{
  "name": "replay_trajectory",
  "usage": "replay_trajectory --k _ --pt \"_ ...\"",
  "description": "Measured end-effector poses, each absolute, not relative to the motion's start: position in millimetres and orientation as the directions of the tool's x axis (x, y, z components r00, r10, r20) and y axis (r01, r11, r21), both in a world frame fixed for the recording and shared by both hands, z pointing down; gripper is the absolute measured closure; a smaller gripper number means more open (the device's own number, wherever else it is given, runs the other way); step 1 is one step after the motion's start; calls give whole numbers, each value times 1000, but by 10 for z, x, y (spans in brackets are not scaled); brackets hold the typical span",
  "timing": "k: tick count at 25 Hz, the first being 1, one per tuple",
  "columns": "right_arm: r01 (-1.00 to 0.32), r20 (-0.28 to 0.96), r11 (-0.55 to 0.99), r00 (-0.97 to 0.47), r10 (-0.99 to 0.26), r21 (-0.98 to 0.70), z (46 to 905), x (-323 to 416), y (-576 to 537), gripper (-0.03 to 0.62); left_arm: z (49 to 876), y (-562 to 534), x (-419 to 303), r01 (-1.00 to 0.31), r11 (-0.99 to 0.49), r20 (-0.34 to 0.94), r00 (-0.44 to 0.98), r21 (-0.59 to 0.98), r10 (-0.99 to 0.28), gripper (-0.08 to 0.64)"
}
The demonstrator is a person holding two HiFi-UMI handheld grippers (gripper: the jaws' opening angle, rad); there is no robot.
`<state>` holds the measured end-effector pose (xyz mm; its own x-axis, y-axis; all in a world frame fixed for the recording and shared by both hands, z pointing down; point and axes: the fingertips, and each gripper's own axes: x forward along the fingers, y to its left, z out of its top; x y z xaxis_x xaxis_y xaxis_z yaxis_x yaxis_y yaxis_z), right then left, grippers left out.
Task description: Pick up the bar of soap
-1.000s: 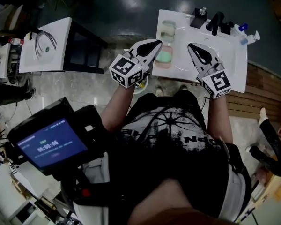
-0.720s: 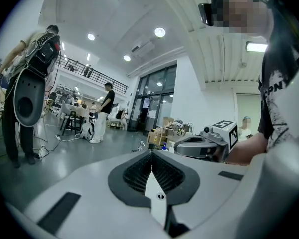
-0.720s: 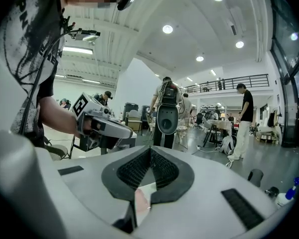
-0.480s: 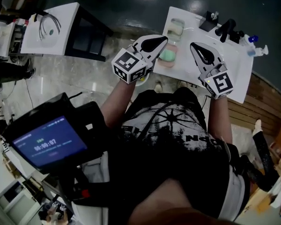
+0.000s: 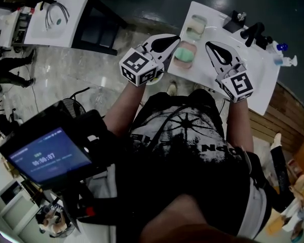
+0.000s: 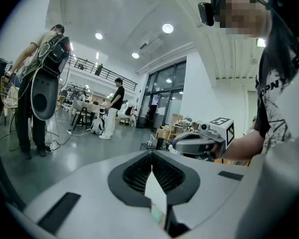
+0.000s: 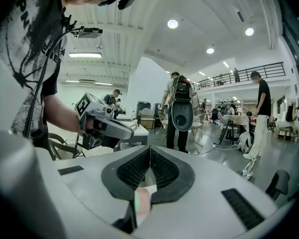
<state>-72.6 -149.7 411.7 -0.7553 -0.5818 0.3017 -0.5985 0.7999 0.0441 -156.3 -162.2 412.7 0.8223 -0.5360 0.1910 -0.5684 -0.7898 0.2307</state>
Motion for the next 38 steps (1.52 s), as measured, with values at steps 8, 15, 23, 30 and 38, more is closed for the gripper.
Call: replay_trajectory --k 8,15,23,30,38 --pt "-547 383 837 -777 -500 -18 4644 -801 -1600 575 4709 -1734 -1537 -569 -765 281 820 301 -499 547" --pt "-495 446 865 -794 -413 -81 4944 -1000 -1467 468 5083 -1541 -1578 -530 -759 381 837 379 -394 453" --pt "-408 592 906 -759 -270 -109 5462 -1130 -1317 349 5443 -1397 -1501 -480 -721 448 855 499 -260 386" --pt "-360 703 924 -690 -173 -126 5946 -1265 -1302 330 5899 -1437 -1506 -466 -638 491 857 613 -155 356" --pt "-306 775 950 -613 -152 -55 6310 -1287 -1281 330 6162 -1394 -1454 -438 -620 509 858 651 -71 356"
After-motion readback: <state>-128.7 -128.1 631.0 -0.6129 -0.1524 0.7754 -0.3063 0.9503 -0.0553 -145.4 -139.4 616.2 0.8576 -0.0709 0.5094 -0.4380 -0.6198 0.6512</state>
